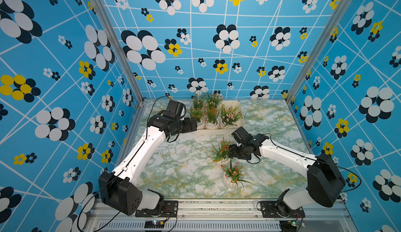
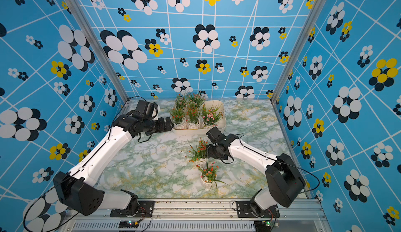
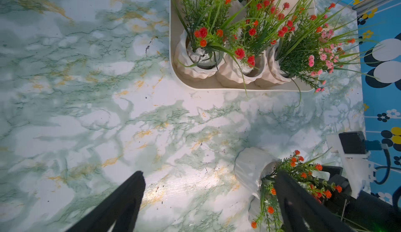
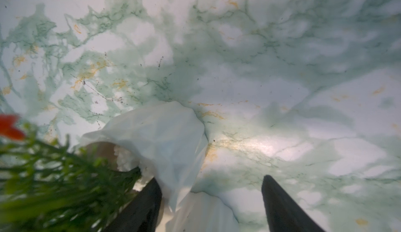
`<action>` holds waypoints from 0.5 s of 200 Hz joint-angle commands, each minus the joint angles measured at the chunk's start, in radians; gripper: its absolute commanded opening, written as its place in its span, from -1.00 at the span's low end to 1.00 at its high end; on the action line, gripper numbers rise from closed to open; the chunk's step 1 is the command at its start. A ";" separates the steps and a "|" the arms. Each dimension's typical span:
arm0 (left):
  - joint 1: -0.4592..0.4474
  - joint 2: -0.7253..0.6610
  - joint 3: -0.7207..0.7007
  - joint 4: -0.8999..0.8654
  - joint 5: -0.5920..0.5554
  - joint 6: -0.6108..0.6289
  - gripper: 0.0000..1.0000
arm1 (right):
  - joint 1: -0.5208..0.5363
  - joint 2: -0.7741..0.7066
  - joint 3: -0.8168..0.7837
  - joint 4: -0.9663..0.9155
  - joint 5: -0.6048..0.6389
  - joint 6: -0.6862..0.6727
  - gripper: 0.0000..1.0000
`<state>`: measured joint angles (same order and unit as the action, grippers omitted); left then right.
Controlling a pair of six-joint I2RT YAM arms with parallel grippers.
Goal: Put the potted gypsophila into the storage box
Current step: Pick up the baby's breath potted plant from the center of the board.
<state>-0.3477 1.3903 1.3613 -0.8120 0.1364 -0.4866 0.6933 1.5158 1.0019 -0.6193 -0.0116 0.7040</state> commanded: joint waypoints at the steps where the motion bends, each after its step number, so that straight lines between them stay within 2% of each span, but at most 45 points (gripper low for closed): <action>1: 0.016 -0.024 -0.034 0.021 0.029 -0.008 0.93 | 0.007 0.028 0.027 0.018 0.018 0.022 0.46; 33: 0.030 -0.022 -0.058 0.031 0.044 -0.010 0.93 | 0.012 0.065 0.055 0.016 0.019 0.009 0.31; 100: 0.054 -0.002 -0.075 0.034 0.061 -0.003 0.93 | 0.025 0.138 0.125 -0.047 0.053 -0.043 -0.30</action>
<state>-0.3073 1.3895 1.3022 -0.7818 0.1802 -0.4870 0.7155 1.6249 1.0924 -0.6159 -0.0082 0.6827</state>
